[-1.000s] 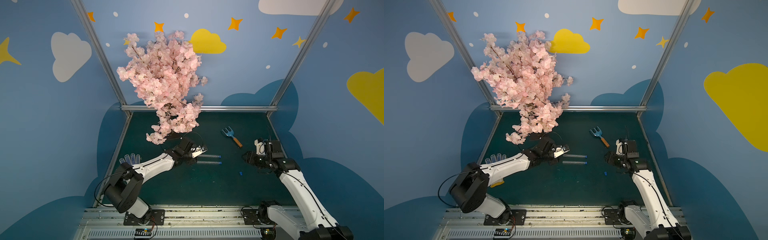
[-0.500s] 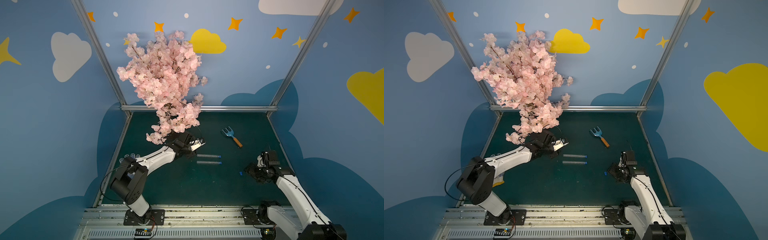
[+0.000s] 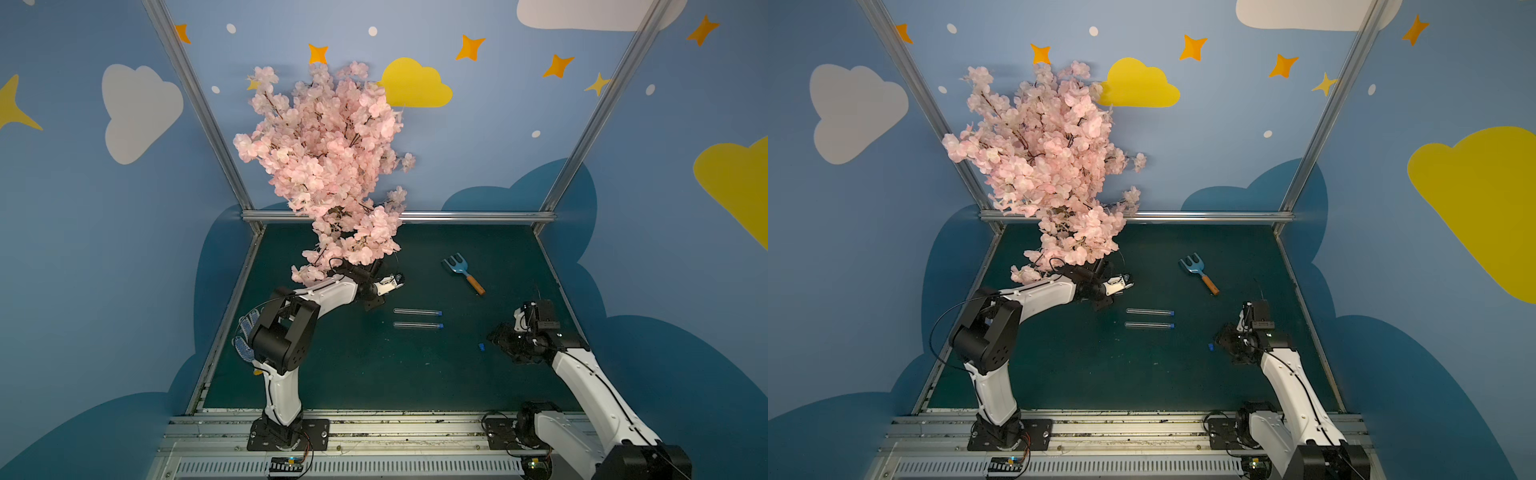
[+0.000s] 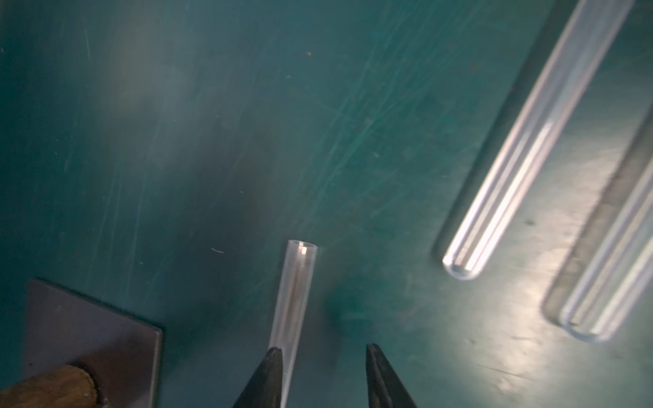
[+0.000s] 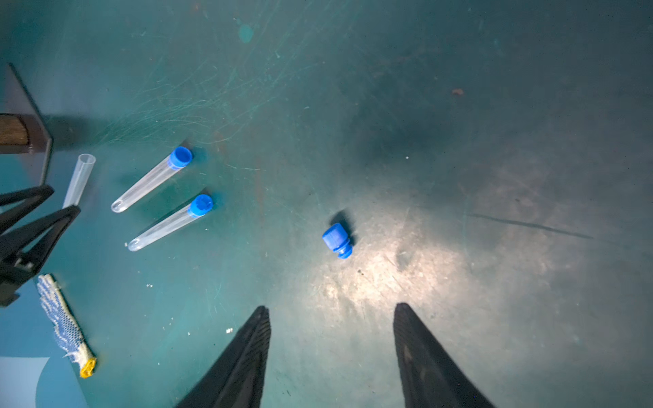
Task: Insert stoppers into test tubes
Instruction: Pick up the test tube at the center of the board.
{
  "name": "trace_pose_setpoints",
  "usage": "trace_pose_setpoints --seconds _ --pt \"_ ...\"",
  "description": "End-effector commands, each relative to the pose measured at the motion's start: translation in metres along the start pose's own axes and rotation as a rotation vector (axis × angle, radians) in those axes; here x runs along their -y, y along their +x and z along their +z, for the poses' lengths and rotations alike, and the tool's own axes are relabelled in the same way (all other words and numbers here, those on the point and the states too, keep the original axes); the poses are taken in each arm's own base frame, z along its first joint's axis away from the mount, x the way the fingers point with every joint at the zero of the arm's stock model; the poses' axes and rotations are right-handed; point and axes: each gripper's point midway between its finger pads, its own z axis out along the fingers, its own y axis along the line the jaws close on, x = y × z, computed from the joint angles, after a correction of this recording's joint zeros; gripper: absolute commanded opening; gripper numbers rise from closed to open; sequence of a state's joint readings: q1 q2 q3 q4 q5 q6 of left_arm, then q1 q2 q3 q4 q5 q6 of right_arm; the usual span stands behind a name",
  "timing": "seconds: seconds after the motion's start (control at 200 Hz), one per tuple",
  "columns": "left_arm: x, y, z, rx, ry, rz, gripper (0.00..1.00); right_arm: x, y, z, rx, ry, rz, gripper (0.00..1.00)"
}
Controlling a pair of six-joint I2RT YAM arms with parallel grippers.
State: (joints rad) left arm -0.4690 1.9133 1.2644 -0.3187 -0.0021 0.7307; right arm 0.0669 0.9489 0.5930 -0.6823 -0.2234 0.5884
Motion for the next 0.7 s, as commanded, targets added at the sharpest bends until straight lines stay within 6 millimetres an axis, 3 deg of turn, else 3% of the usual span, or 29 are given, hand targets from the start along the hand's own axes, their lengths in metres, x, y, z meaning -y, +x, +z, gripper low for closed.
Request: trace_pose_setpoints --seconds 0.0,0.185,0.33,0.506,0.696 --pt "-0.009 0.001 0.002 -0.021 0.03 0.042 0.41 -0.009 -0.005 -0.006 0.024 -0.038 -0.034 0.57" --pt "-0.002 0.014 0.007 -0.099 0.185 0.068 0.42 -0.008 -0.01 -0.013 0.063 -0.03 -0.064 0.58" --pt "0.002 0.013 0.004 -0.101 0.271 0.048 0.43 -0.008 -0.01 -0.014 0.067 -0.031 -0.072 0.58" --pt "-0.007 0.025 0.015 -0.133 0.271 0.049 0.44 -0.008 -0.011 -0.015 0.067 -0.033 -0.071 0.58" --pt "-0.014 0.034 0.018 -0.148 0.283 0.04 0.38 -0.009 -0.012 -0.017 0.072 -0.036 -0.072 0.58"
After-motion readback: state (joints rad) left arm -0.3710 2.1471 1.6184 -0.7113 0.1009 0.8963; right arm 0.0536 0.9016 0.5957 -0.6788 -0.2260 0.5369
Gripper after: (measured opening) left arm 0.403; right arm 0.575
